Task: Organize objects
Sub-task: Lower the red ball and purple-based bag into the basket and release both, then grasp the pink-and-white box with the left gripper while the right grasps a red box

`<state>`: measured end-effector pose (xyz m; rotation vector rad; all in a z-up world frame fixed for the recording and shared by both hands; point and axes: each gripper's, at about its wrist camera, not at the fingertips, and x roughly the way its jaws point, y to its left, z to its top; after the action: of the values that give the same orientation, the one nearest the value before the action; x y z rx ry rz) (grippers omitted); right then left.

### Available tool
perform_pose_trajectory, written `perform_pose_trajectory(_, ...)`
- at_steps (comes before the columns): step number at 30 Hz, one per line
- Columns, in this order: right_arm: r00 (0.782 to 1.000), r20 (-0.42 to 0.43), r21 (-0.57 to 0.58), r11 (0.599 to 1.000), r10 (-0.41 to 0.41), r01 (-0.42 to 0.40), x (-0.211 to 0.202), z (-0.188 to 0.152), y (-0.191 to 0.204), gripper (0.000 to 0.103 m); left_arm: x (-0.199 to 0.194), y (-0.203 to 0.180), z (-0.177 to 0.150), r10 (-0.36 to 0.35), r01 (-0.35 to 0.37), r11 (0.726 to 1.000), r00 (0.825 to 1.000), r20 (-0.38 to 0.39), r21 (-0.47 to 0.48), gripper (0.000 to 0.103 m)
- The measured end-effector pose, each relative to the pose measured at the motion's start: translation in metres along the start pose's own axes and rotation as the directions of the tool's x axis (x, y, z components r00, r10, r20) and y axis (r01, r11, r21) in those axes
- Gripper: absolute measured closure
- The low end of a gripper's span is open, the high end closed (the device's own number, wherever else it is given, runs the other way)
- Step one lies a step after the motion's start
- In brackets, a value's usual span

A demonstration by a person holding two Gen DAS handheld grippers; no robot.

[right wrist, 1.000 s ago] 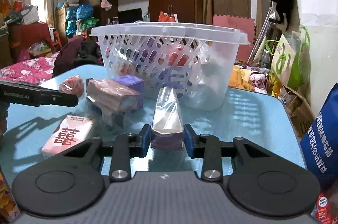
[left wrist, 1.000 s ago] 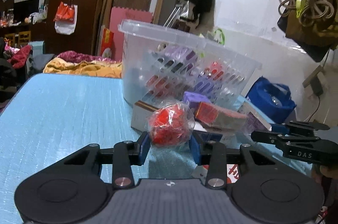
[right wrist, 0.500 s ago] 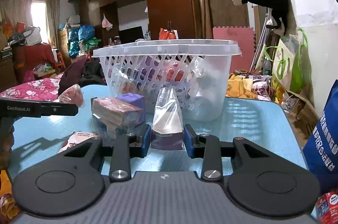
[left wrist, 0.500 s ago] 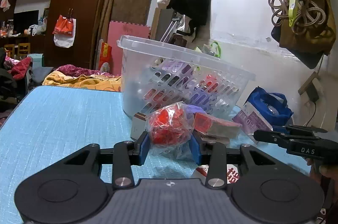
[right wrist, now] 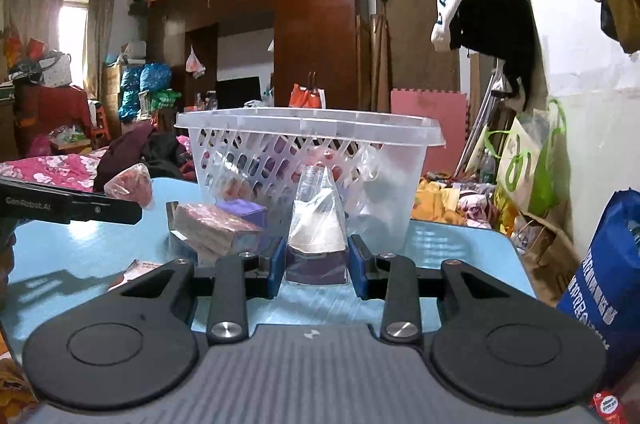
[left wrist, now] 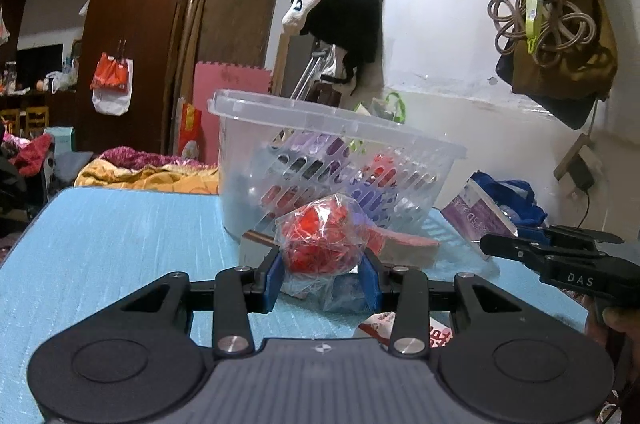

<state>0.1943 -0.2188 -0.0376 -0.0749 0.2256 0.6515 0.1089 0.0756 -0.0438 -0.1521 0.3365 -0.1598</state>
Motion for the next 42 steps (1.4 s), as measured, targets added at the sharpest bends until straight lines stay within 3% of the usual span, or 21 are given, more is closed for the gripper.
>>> perform_pose_trajectory(5, 0.995, 0.076, 0.015, 0.998, 0.059, -0.06, -0.016, 0.015, 0.004, 0.066, -0.013, 0.0, 0.012, -0.01, 0.011, 1.0, 0.995, 0.1, -0.011, 0.058)
perform_pose_trajectory(8, 0.994, 0.102, -0.035, 0.999, 0.027, -0.023, -0.013, 0.049, 0.009, 0.066, -0.009, -0.007, 0.049, -0.016, 0.016, 1.0, 0.993, 0.117, 0.002, 0.058)
perform_pose_trajectory(11, 0.998, 0.061, -0.024, 0.999, 0.029, -0.028, 0.011, 0.092, 0.001, 0.066, 0.012, -0.018, 0.095, -0.007, 0.006, 1.0, 0.996, 0.092, 0.012, 0.058)
perform_pose_trajectory(15, 0.999, -0.022, 0.046, 0.999, 0.027, -0.026, 0.062, 0.134, -0.019, 0.066, 0.065, -0.016, 0.137, 0.018, -0.019, 0.998, 1.0, -0.024, -0.054, 0.058)
perform_pose_trajectory(18, 0.998, -0.058, 0.068, 0.998, 0.022, -0.018, 0.089, 0.142, -0.026, 0.066, 0.101, -0.007, 0.149, 0.036, -0.055, 0.989, 0.99, -0.134, -0.138, 0.058)
perform_pose_trajectory(20, 0.996, -0.085, 0.042, 0.999, -0.004, 0.008, 0.1, 0.138, -0.028, 0.064, 0.117, -0.006, 0.148, 0.054, -0.084, 0.987, 0.979, -0.199, -0.141, 0.052)
perform_pose_trajectory(22, 0.992, -0.122, 0.053, 0.999, -0.001, 0.008, 0.11, 0.135, -0.031, 0.048, 0.126, -0.006, 0.146, 0.124, -0.152, 0.981, 0.969, -0.215, -0.121, 0.037)
perform_pose_trajectory(23, 0.991, -0.131, 0.047, 0.999, -0.015, 0.022, 0.11, 0.132, -0.032, 0.036, 0.128, -0.006, 0.145, 0.164, -0.192, 0.974, 0.963, -0.215, -0.118, 0.034)
perform_pose_trajectory(25, 0.992, -0.122, 0.031, 0.999, -0.038, 0.042, 0.097, 0.128, -0.03, 0.029, 0.121, -0.005, 0.143, 0.172, -0.198, 0.973, 0.965, -0.2, -0.12, 0.033)
perform_pose_trajectory(27, 0.996, -0.085, 0.039, 0.999, -0.002, 0.006, 0.072, 0.125, -0.028, 0.016, 0.095, -0.011, 0.135, 0.147, -0.162, 0.981, 0.979, -0.14, -0.107, 0.033)
perform_pose_trajectory(29, 0.998, -0.032, 0.061, 0.997, 0.047, -0.045, 0.041, 0.115, -0.027, 0.0, 0.056, -0.024, 0.116, 0.101, -0.106, 0.992, 0.992, -0.078, -0.073, 0.025)
perform_pose_trajectory(30, 0.998, -0.011, 0.067, 0.995, 0.07, -0.069, 0.027, 0.107, -0.026, 0.0, 0.04, -0.032, 0.104, 0.082, -0.085, 0.995, 0.994, -0.067, -0.051, 0.016)
perform_pose_trajectory(34, 0.994, -0.056, 0.085, 0.993, 0.092, -0.087, 0.012, 0.076, -0.019, 0.0, -0.005, -0.062, 0.032, 0.06, -0.054, 0.996, 0.995, -0.085, 0.067, 0.014)
perform_pose_trajectory(36, 0.989, -0.081, 0.116, 0.987, 0.123, -0.114, 0.019, 0.064, -0.017, 0.0, -0.009, -0.074, 0.0, 0.069, -0.057, 0.994, 0.99, -0.125, 0.093, 0.014)
perform_pose_trajectory(38, 0.981, -0.117, 0.134, 0.981, 0.153, -0.137, 0.029, 0.056, -0.011, 0.0, -0.008, -0.078, -0.02, 0.032, -0.021, 0.997, 0.985, -0.168, 0.07, 0.014)
perform_pose_trajectory(40, 0.974, -0.157, 0.114, 0.983, 0.162, -0.145, 0.042, 0.05, 0.001, 0.0, -0.006, -0.082, -0.031, 0.024, -0.014, 0.998, 0.984, -0.178, 0.055, 0.014)
perform_pose_trajectory(42, 0.967, -0.191, 0.099, 0.984, 0.165, -0.149, 0.054, 0.046, 0.015, 0.0, 0.004, -0.087, -0.037, 0.059, -0.043, 0.996, 0.977, -0.205, 0.082, 0.014)
